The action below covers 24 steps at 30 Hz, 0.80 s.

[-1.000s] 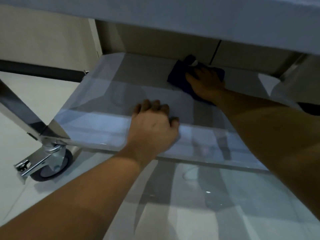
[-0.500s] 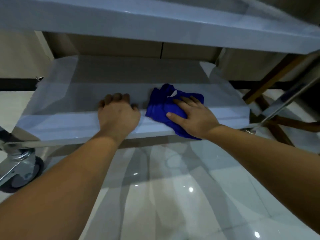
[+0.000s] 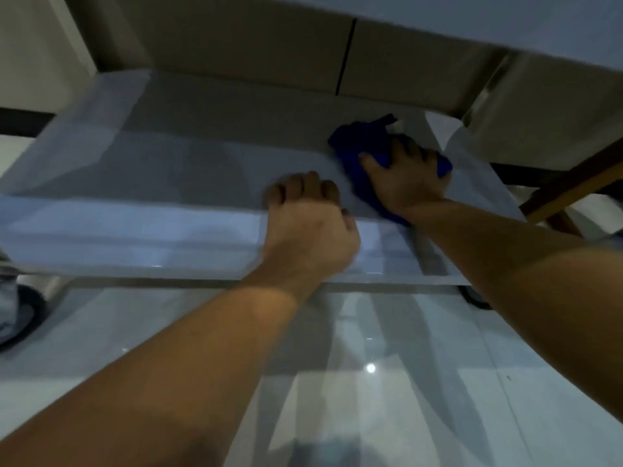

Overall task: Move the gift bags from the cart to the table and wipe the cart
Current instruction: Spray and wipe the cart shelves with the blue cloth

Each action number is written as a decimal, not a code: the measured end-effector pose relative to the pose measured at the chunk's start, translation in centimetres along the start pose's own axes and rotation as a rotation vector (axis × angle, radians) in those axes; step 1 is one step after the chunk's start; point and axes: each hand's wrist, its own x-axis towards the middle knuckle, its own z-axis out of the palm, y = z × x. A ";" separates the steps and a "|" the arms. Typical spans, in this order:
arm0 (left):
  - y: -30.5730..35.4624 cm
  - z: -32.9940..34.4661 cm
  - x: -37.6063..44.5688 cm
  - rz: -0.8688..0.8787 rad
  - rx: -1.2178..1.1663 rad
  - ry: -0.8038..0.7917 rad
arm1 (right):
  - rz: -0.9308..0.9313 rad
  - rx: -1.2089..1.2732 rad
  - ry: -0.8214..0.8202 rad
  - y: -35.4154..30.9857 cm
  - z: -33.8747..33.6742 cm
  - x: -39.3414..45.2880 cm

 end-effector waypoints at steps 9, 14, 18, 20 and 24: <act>0.3 -0.7 0.3 -0.071 -0.029 -0.001 | -0.108 0.102 -0.174 -2.4 -1.6 12.0; 0.3 -0.6 0.2 -0.063 -0.025 -0.011 | -0.073 0.118 -0.198 -1.9 -2.2 11.3; 0.3 -0.3 0.4 -0.061 -0.014 0.012 | -0.187 0.123 -0.135 -1.7 -1.8 7.6; 0.3 -0.2 0.5 -0.060 -0.007 -0.008 | -0.222 0.080 -0.144 -1.0 -1.7 5.9; 0.1 -0.1 0.5 -0.041 0.004 -0.022 | -0.187 0.068 -0.115 1.0 -1.5 0.2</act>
